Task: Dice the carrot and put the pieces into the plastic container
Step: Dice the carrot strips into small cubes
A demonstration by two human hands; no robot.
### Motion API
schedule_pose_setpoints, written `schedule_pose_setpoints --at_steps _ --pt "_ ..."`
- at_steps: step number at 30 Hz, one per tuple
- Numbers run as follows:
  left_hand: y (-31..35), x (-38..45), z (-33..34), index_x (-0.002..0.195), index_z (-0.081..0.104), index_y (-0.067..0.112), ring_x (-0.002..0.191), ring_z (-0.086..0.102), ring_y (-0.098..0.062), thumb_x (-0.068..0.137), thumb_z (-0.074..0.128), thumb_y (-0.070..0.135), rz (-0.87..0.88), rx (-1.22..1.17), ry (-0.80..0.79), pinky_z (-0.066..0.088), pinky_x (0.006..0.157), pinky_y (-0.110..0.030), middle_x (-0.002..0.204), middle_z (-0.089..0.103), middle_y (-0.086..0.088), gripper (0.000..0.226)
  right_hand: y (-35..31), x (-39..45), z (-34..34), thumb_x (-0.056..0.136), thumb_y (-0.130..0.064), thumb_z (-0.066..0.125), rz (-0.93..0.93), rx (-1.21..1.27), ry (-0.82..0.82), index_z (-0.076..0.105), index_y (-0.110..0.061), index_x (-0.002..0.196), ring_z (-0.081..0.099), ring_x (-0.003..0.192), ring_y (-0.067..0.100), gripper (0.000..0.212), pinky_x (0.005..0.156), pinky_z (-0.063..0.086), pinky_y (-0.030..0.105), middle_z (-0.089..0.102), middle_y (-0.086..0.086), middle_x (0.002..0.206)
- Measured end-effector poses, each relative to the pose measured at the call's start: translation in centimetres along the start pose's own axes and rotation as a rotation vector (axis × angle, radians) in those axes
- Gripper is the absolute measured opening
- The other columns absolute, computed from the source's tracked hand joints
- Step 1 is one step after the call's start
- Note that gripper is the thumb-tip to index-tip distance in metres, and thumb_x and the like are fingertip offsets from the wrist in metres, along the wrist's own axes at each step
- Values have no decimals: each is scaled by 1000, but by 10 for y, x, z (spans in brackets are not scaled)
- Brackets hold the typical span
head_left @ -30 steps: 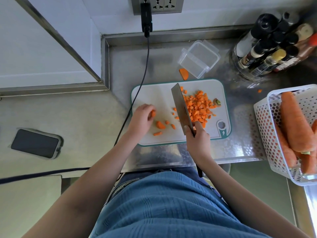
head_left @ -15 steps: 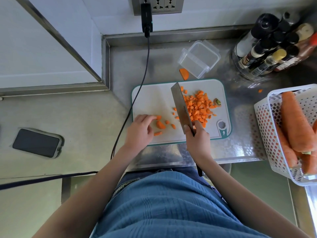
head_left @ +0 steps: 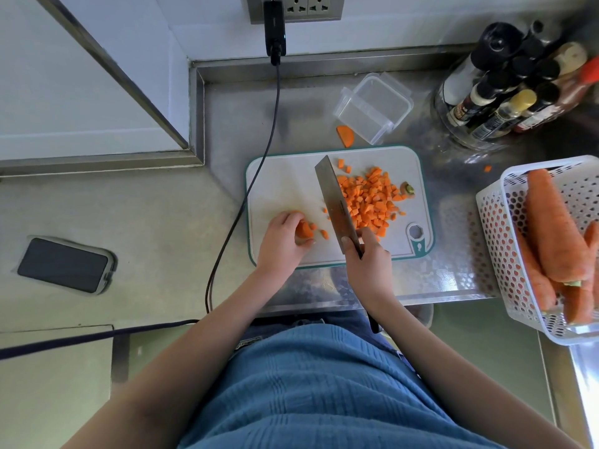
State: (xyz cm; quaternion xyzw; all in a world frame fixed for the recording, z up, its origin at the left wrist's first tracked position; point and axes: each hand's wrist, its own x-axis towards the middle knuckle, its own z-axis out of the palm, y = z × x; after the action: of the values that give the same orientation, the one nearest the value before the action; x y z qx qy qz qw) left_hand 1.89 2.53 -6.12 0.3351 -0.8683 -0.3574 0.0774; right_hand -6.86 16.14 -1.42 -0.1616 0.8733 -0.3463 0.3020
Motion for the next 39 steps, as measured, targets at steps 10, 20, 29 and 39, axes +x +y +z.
schedule_pose_setpoints --at_steps 10,20,29,39 --pt "7 5 7 103 66 7 92 62 -24 72 76 6 94 -94 -176 52 85 -41 103 64 -8 32 1 -1 -7 100 -25 45 9 -15 18 47 -16 94 44 46 14 11 40 29 20 55 0 60" --pt "-16 23 -15 103 70 2 94 59 -33 74 70 -4 230 162 42 52 85 -38 103 67 -11 30 1 -1 -8 100 -26 46 37 13 32 49 -11 96 44 47 15 16 40 30 20 56 3 61" --pt "-20 21 -23 99 72 3 93 60 -30 77 69 -1 191 218 183 54 78 -35 99 69 -8 23 -3 -5 -1 100 -23 43 -4 31 13 48 -15 92 44 50 20 12 48 32 29 53 6 62" --pt "27 -9 -17 82 74 5 63 60 -16 88 64 16 -314 -276 60 43 63 -26 66 67 0 16 -13 -9 21 102 -22 36 -48 -57 -33 38 -14 96 47 53 28 10 45 28 29 49 6 61"
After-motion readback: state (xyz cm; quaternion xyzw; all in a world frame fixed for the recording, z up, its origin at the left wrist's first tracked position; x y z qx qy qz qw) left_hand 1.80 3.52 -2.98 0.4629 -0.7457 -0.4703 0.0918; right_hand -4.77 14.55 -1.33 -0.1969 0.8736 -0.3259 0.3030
